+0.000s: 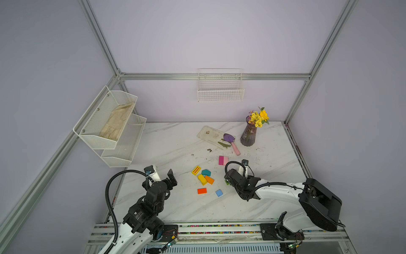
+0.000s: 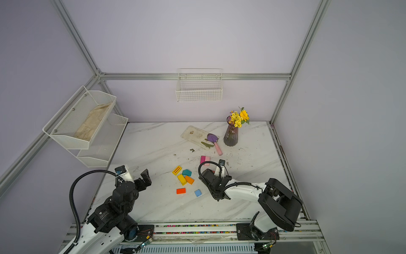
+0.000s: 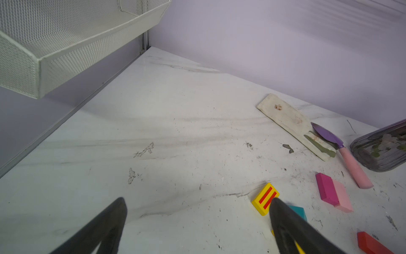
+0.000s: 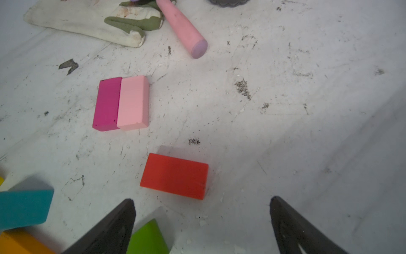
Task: Build the wood block tower
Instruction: 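Lower the open right gripper around the red block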
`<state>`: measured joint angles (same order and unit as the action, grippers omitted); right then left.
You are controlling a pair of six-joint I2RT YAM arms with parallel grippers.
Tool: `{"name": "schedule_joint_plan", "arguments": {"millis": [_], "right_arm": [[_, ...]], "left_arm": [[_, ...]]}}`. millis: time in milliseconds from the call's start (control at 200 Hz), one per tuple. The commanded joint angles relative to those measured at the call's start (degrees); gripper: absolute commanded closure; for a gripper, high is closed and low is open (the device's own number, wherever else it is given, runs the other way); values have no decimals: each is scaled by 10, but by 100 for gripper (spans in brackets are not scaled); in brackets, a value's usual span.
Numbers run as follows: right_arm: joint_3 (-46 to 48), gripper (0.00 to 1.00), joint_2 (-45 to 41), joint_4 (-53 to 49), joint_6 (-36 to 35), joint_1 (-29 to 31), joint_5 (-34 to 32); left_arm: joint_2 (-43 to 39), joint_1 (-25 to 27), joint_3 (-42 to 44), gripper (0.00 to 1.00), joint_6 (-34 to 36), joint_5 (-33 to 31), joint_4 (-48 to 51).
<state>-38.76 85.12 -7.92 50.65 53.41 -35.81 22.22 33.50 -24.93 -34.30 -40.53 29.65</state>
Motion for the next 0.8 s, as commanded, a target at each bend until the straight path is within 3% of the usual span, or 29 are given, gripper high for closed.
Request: {"name": "schedule_joint_plan", "arguments": {"millis": [0, 325, 680, 795], "right_arm": [[-16, 3, 19, 20, -19, -15, 27], [-32, 15, 111, 82, -49, -71, 109], [-31, 18, 114, 78, -42, -70, 110], [-33, 23, 116, 74, -41, -70, 106]], "left_arm": [[14, -1, 0, 0, 14, -34, -33], [-6, -1, 6, 0, 10, -31, -30], [-10, -1, 8, 0, 11, -27, -29], [-10, -1, 7, 0, 9, -27, -28]]}}
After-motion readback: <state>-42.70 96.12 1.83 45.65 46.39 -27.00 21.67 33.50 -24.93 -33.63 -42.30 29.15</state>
